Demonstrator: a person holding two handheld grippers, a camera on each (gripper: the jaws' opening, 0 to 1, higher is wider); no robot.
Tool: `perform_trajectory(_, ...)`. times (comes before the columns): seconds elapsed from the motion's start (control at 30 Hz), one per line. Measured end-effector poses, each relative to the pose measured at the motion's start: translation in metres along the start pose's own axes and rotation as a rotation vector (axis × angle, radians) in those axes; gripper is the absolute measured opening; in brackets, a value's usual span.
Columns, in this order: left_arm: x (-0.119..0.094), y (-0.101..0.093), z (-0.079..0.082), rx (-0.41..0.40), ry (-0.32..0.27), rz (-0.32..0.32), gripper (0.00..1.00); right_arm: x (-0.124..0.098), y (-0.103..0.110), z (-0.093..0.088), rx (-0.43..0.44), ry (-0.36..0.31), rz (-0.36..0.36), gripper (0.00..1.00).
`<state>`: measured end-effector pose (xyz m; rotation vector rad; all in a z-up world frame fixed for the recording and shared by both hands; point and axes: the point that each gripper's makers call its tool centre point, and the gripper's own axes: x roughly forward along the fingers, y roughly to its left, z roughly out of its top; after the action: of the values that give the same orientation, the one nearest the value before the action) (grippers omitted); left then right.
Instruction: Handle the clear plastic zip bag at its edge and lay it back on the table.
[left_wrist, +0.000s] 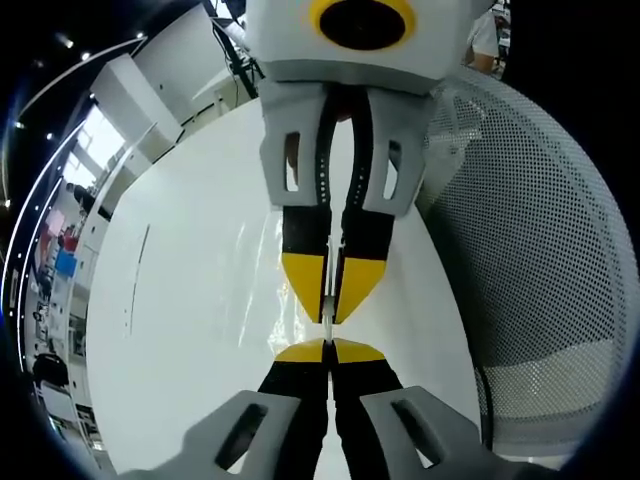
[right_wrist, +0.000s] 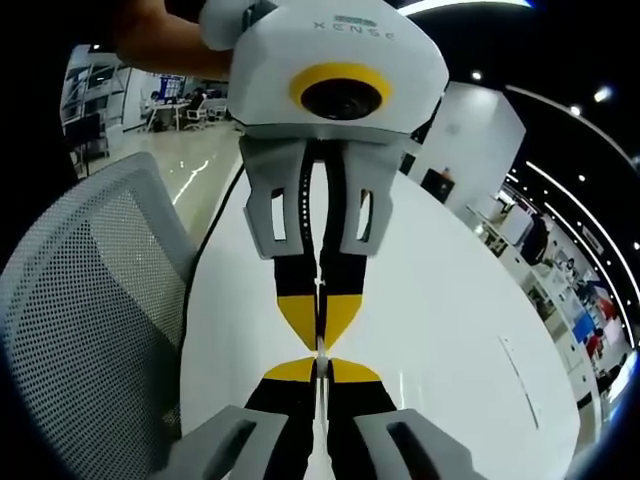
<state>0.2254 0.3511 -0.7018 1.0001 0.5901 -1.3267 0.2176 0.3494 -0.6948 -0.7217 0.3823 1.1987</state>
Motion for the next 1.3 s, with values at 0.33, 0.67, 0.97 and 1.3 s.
perform_trajectory(0.33,-0.0014,0.0008,-0.0024,-0.003,0.008,0.003,0.00,-0.0019,-0.0014,-0.0023,0.004,0.004,-0.003,0.00)
perform_trajectory(0.67,-0.0004,0.0014,-0.0065,-0.007,0.010,0.001,0.00,-0.0030,-0.0015,-0.0035,0.007,0.006,-0.006,0.00)
perform_trajectory(0.97,-0.0005,0.0011,-0.0071,-0.010,0.014,-0.002,0.00,-0.0031,-0.0013,-0.0042,0.007,0.008,-0.005,0.00)
perform_trajectory(1.3,-0.0009,0.0007,-0.0070,-0.012,0.015,-0.003,0.00,-0.0041,-0.0014,-0.0053,0.010,0.009,-0.005,0.00)
